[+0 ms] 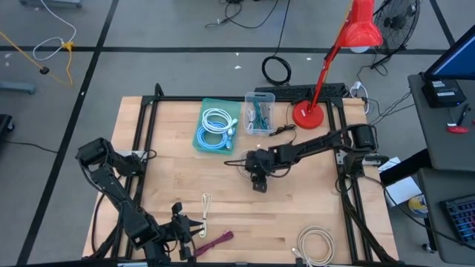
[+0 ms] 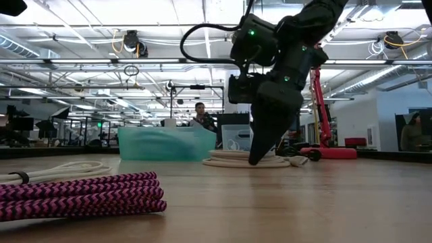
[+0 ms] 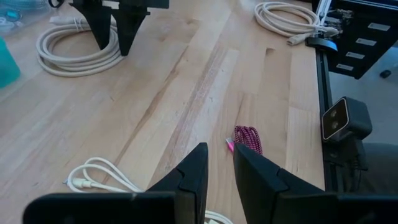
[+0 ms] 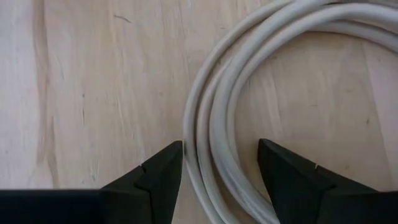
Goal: Pick and place items into bin
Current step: Put the top light brown HDMI cable into the green bin
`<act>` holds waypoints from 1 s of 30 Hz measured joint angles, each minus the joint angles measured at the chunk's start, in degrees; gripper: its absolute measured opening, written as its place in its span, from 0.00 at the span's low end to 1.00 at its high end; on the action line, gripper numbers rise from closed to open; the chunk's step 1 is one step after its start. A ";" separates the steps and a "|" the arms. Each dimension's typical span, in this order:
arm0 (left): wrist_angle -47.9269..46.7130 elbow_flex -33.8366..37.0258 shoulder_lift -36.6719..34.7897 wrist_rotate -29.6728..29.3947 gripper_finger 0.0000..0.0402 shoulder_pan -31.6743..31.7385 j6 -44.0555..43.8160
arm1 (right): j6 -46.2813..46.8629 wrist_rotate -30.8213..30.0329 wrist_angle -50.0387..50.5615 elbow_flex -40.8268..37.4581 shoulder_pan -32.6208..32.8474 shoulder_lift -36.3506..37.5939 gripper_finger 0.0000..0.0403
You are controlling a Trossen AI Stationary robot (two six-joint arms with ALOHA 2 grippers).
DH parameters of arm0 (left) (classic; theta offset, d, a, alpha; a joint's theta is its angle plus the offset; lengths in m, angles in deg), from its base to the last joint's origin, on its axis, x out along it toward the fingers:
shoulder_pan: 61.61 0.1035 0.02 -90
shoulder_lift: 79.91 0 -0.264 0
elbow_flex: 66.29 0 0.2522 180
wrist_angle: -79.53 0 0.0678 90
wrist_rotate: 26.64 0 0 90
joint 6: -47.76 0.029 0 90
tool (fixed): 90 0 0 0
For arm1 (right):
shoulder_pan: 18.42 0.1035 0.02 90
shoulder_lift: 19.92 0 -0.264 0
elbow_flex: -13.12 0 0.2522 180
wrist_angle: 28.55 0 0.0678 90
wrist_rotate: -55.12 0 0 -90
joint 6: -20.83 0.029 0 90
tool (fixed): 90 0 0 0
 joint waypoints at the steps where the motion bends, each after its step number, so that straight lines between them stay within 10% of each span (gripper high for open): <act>1: -0.01 0.00 0.00 -0.02 0.20 0.00 0.01 | 0.00 -0.22 -0.04 -0.05 0.47 0.00 0.50; 16: 0.23 0.00 0.00 -0.56 0.20 0.00 -0.09 | -0.72 -6.97 4.84 -0.09 5.42 -1.29 0.47; 26: 2.61 0.00 0.00 -0.98 0.20 -0.02 1.29 | 3.89 -9.35 6.80 -0.18 5.45 -1.28 0.09; 30: 3.07 0.00 0.00 -1.03 0.20 -0.02 2.13 | 4.18 -9.85 5.28 0.29 5.41 1.03 0.08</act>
